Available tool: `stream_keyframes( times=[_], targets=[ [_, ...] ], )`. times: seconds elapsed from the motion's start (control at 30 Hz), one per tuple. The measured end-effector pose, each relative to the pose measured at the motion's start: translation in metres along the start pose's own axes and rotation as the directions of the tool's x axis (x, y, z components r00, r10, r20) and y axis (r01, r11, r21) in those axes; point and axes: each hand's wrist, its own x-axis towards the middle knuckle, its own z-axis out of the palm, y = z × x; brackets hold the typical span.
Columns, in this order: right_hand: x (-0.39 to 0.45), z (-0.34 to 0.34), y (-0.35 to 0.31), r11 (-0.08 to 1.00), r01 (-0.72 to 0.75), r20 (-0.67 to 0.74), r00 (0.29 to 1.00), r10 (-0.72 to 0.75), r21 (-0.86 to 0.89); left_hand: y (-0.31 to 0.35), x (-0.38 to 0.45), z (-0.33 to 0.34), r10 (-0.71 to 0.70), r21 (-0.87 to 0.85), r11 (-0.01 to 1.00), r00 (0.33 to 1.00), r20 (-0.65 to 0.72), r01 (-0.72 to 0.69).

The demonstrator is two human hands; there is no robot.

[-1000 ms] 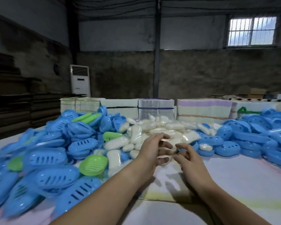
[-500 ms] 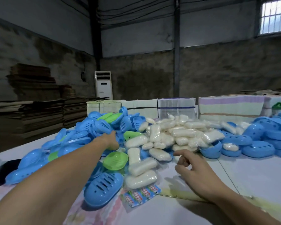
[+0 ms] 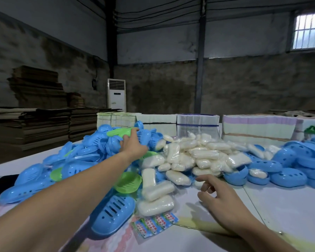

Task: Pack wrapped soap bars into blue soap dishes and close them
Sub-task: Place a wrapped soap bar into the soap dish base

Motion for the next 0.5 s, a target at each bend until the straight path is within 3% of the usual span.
stream_keyframes(
  times=[0.03,0.1,0.2,0.3,0.37,0.5],
  targets=[
    [0.000,0.000,0.000,1.000,-0.010,-0.007,1.000,0.010,0.002,0.012,-0.009,0.004,0.041,-0.164,0.986,0.999,-0.002,-0.041],
    [0.000,-0.002,0.000,0.999,-0.027,-0.027,0.999,0.027,0.018,0.039,-0.033,0.017,0.095,-0.512,0.858,0.993,0.077,-0.042],
    [0.000,-0.007,0.000,0.997,-0.047,-0.081,0.995,0.052,0.061,0.071,-0.075,0.043,0.093,-0.806,0.558,0.951,0.295,0.196],
    [0.002,-0.015,0.004,0.996,-0.051,-0.185,0.981,0.064,0.074,0.073,-0.117,0.071,0.115,-0.848,0.219,0.850,0.514,0.483],
    [0.003,-0.019,0.008,0.996,-0.056,-0.247,0.966,0.073,0.073,0.063,-0.138,0.086,0.160,-0.796,0.078,0.780,0.605,0.601],
    [0.007,-0.024,0.018,0.993,-0.116,-0.318,0.941,0.114,0.014,0.053,-0.155,0.094,0.201,-0.751,0.097,0.726,0.658,0.654]
  ],
)
